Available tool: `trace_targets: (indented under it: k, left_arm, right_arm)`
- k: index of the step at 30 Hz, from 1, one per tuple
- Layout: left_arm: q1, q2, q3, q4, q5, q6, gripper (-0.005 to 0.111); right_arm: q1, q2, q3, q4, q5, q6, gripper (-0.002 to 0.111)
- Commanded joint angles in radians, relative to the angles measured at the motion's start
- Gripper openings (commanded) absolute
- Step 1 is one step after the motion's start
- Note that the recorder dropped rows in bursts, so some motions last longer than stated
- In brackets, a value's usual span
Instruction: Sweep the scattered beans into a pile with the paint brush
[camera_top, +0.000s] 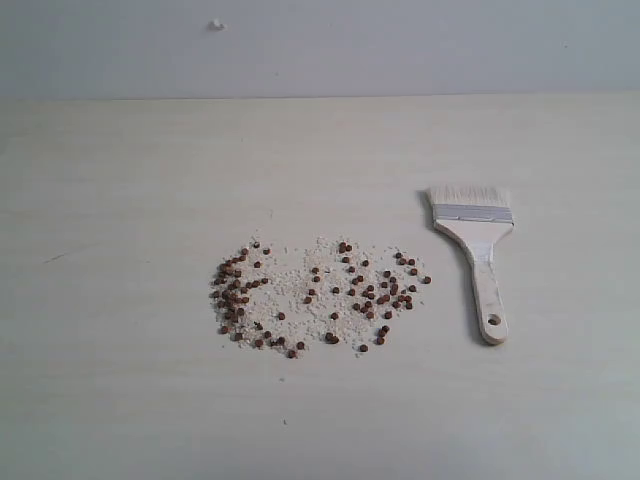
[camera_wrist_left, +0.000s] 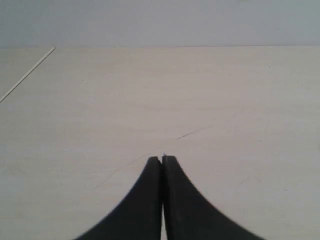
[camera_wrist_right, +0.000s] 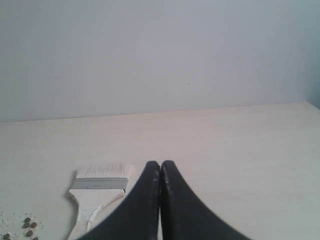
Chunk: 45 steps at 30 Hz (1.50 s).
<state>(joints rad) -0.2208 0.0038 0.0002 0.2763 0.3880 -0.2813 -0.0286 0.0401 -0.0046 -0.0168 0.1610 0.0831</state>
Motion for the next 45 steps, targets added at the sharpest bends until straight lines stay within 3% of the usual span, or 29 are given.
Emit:
trace_targets:
  k: [1,4,10,18,24,30,33,37,41,45]
  left_arm:
    - [0.001,-0.004,0.0,0.001,-0.009,-0.009,0.0]
    - [0.001,-0.004,0.0,0.016,-0.009,0.0,0.0]
    - [0.001,-0.004,0.0,0.218,-0.058,0.111,0.0]
    - [0.001,-0.004,0.0,0.14,-0.409,0.002,0.0]
    - [0.001,-0.004,0.0,0.129,-0.433,-0.199,0.0]
    - [0.001,-0.004,0.0,0.129,-0.482,-0.197,0.0]
    - [0.001,-0.004,0.0,0.117,-0.651,-0.219,0.0]
    - [0.001,-0.003,-0.005,-0.063,-0.902,-0.415,0.0]
    - [0.001,0.112,-0.157,-0.071,-0.769,-0.373,0.0]
    - [0.001,0.38,-0.394,-0.045,-0.602,-0.378,0.0]
  right_arm:
    - [-0.006,-0.007,0.005,-0.008,-0.012,-0.001,0.0]
    - [-0.006,-0.007,0.005,-0.008,-0.012,-0.001,0.0]
    - [-0.006,-0.007,0.005,-0.008,-0.012,-0.001,0.0]
    - [-0.006,-0.007,0.005,-0.008,-0.012,-0.001,0.0]
    - [-0.006,-0.007,0.005,-0.008,-0.012,-0.001,0.0]
    - [-0.006,-0.007,0.005,-0.008,-0.012,-0.001,0.0]
    - [-0.006,-0.007,0.005,-0.008,-0.012,-0.001,0.0]
    - [-0.006,-0.007,0.005,-0.008,-0.012,-0.001,0.0]
    - [-0.006,-0.007,0.005,-0.008,-0.012,-0.001,0.0]
    - [-0.006,-0.007,0.005,-0.008,-0.012,-0.001,0.0]
